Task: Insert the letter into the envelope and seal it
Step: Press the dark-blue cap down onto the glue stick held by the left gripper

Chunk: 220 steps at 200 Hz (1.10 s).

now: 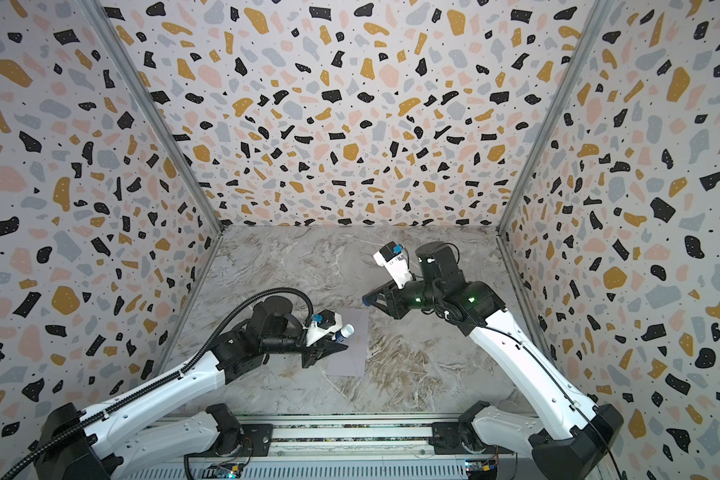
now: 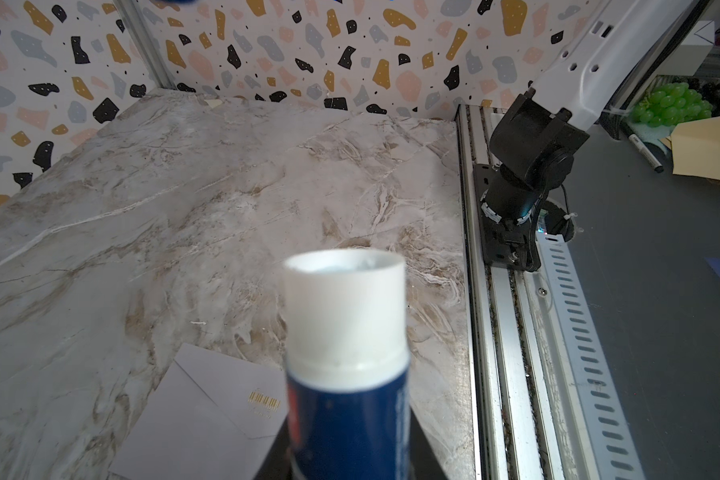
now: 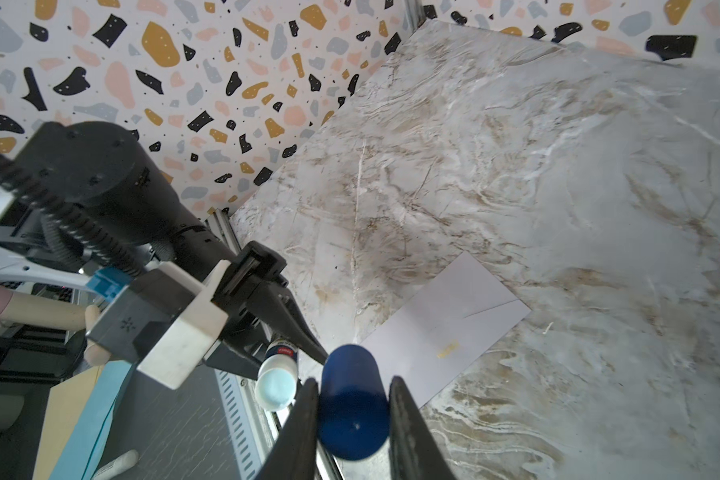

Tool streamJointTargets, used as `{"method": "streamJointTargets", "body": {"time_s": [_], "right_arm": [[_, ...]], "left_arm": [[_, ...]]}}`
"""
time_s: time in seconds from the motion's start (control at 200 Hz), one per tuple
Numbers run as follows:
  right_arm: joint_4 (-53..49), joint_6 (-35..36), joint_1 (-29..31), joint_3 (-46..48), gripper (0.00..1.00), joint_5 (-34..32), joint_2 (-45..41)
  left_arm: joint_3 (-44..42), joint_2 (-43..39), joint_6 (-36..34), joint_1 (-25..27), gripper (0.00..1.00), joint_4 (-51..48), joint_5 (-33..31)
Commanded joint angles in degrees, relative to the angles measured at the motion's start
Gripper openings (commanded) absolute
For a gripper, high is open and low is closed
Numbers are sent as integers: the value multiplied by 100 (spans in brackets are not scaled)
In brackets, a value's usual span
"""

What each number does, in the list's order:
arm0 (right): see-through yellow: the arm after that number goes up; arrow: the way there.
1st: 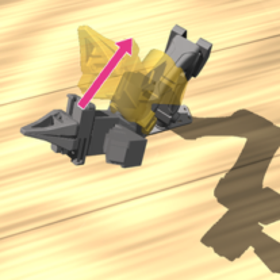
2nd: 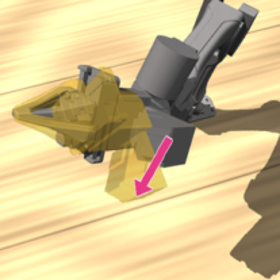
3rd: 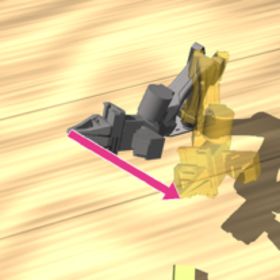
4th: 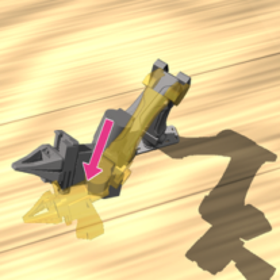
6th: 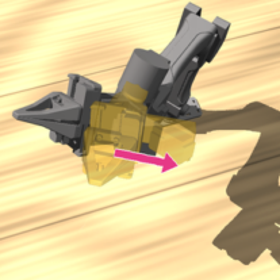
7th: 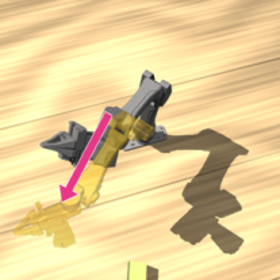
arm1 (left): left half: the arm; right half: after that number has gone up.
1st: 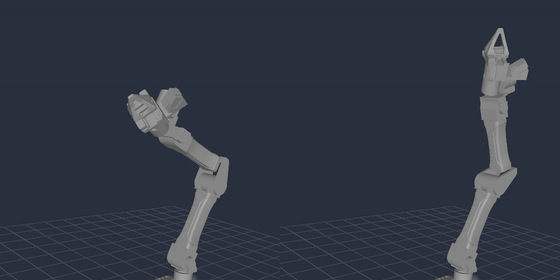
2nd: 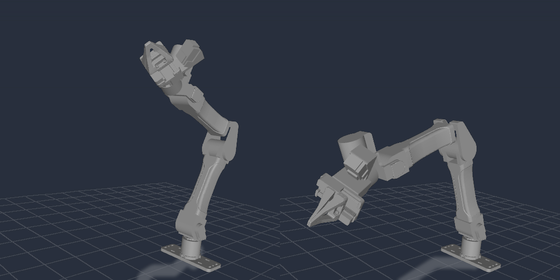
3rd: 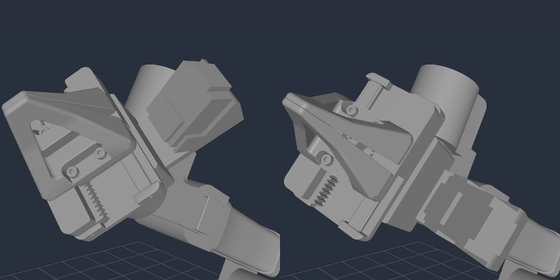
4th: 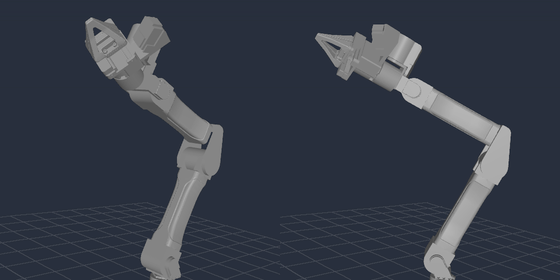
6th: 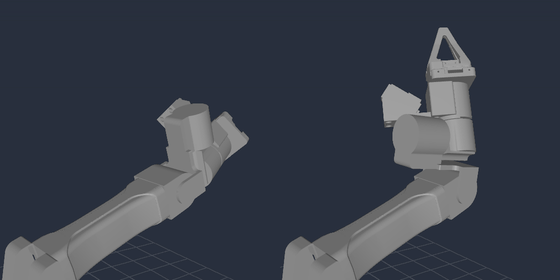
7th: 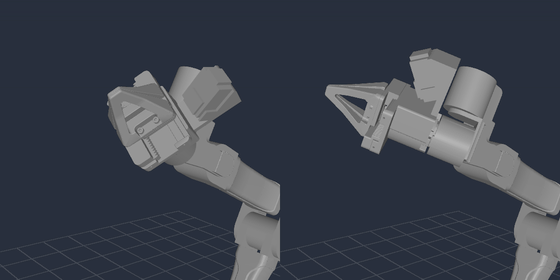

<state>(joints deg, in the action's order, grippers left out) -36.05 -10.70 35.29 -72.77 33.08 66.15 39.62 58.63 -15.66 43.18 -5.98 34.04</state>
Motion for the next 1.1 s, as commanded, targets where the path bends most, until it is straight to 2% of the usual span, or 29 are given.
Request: {"method": "streamJointTargets", "body": {"time_s": [0.0, 0.421, 1.096], "right_arm": [[-71, -103, 218, 88, 18, 172, -93], [76, -248, 694, 396, 18, 137, -106], [283, -366, 872, 568, 18, 244, 53]], "left_arm": [[22, 4, -51, -22, 6, 123, 98], [34, 30, -54, -28, 6, 119, 103], [30, 37, -58, -29, 6, 110, 114]]}}
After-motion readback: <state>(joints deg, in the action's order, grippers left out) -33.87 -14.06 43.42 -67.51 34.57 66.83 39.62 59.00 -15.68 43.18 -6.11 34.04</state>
